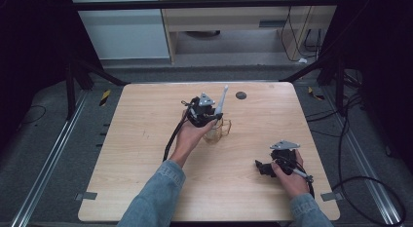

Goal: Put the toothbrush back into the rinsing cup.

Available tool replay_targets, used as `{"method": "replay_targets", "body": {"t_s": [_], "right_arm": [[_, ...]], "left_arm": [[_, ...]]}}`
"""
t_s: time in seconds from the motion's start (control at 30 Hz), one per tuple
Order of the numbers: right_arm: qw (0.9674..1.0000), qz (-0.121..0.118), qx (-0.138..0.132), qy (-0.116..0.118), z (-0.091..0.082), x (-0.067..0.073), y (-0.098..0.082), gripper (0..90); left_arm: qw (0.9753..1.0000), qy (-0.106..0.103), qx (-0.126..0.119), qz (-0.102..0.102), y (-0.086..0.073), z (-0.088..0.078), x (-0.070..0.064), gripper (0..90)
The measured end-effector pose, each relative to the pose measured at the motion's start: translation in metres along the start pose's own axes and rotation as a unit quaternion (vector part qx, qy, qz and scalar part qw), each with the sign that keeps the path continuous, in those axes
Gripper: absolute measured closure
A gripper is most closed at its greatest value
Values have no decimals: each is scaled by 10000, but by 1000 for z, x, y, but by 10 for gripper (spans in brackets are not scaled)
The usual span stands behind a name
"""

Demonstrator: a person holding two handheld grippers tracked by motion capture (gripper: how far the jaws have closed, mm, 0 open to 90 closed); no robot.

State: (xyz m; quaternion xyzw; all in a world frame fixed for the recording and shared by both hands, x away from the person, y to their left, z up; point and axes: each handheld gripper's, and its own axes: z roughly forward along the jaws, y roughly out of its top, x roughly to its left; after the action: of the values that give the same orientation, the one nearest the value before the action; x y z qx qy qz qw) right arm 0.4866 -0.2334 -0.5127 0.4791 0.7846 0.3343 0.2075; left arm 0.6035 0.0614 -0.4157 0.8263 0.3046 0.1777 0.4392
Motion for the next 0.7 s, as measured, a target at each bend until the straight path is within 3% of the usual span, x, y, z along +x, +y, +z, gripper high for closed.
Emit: {"method": "replay_targets", "body": {"t_s": [0.7], "right_arm": [[10000,3,-1,3,0,0,0,3]], "left_arm": [[9999,1,-133,-62,2,-3,1,643]]}}
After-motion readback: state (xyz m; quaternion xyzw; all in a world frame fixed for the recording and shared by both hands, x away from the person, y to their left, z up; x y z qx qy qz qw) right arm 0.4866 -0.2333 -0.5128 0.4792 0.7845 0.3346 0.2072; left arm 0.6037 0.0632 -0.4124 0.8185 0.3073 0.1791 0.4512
